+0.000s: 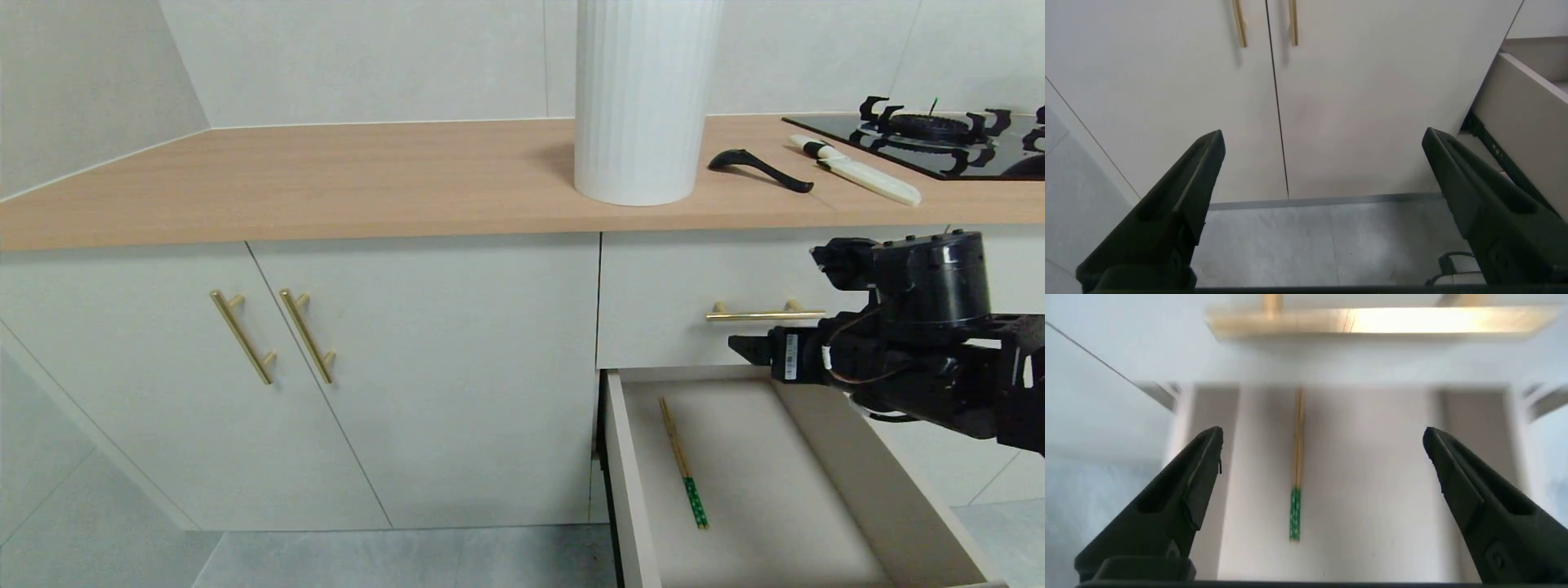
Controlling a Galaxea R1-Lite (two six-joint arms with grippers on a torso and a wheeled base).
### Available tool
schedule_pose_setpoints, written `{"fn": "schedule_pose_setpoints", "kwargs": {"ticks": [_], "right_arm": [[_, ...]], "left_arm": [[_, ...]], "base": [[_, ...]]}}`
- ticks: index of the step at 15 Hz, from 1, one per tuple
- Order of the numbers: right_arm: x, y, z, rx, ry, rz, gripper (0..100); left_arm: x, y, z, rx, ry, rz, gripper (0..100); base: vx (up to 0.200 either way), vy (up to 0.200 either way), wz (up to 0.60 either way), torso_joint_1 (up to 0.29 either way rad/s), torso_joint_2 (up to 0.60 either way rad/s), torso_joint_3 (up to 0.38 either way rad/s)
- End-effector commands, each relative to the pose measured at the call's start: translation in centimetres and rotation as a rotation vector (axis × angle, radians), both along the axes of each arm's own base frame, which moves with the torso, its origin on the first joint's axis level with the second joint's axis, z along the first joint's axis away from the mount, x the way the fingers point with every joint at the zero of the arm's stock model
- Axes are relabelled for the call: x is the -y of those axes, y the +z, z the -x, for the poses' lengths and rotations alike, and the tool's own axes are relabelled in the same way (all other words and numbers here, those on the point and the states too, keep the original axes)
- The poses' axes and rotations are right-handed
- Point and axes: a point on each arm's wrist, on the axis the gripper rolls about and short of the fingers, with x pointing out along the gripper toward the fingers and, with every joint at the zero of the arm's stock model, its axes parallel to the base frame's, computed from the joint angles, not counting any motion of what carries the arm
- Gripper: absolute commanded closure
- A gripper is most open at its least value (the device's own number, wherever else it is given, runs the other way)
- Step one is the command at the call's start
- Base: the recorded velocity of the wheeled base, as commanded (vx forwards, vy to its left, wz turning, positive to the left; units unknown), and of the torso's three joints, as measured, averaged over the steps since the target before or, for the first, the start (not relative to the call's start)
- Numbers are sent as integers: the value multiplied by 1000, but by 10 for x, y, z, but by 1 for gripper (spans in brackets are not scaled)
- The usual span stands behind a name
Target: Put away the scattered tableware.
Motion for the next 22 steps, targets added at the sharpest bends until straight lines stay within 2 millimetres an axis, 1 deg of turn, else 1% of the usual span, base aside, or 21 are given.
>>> {"fn": "schedule_pose_setpoints", "kwargs": {"ticks": [1,4,16,19,22], "right_arm": [[7,22,14,73,4,-23,0],[7,22,15,75,6,-18,0],[5,18,11,61,9,-8,0],[4,15,8,53,9,-4,0],[7,14,5,51,-2,-1,0]], "left_arm": [[0,0,0,0,0,0,0],[0,0,0,0,0,0,0],[0,0,0,0,0,0,0],[0,0,0,0,0,0,0],[0,0,0,0,0,0,0]], "base": [[0,0,0,41,-163,-134],[0,0,0,64,-246,-258],[0,0,0,181,-486,-288],[0,0,0,214,-489,-279],[0,0,0,198,-437,-246]]}}
